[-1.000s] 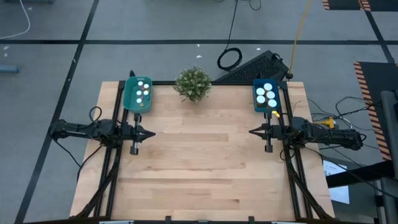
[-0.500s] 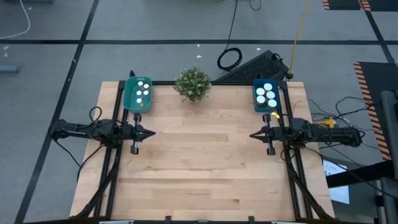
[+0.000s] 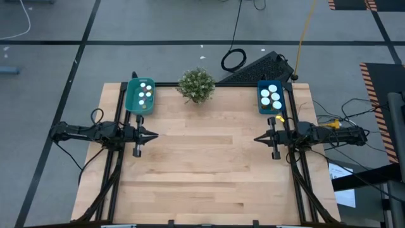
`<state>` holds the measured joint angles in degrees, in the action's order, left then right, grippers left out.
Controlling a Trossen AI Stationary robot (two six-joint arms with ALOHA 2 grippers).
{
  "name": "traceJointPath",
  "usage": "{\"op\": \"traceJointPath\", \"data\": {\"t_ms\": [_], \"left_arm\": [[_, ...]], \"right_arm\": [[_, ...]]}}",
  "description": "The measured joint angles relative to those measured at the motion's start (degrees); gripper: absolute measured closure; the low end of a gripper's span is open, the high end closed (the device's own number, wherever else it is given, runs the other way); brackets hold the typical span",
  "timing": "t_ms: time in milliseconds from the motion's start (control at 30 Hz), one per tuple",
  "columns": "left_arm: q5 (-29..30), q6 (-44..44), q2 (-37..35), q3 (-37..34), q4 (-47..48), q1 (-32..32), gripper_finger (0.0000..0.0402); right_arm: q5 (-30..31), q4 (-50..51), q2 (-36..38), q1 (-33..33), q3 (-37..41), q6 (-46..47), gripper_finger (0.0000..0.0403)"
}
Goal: Pick and place medicine bottles into bin by pill shape (circle, oval)
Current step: Return to Home Position
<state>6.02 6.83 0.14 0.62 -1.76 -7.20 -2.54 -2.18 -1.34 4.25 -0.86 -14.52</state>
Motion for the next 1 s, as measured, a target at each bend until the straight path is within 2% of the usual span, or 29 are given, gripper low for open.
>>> {"op": "traceJointPath", "data": {"t_ms": [1000], "left_arm": [[0.0, 0.0, 0.0, 0.0, 0.0, 0.0, 0.0364]], "right_arm": [[-0.2, 0.1, 0.1, 0.0, 0.0, -1.2, 0.0403]]}}
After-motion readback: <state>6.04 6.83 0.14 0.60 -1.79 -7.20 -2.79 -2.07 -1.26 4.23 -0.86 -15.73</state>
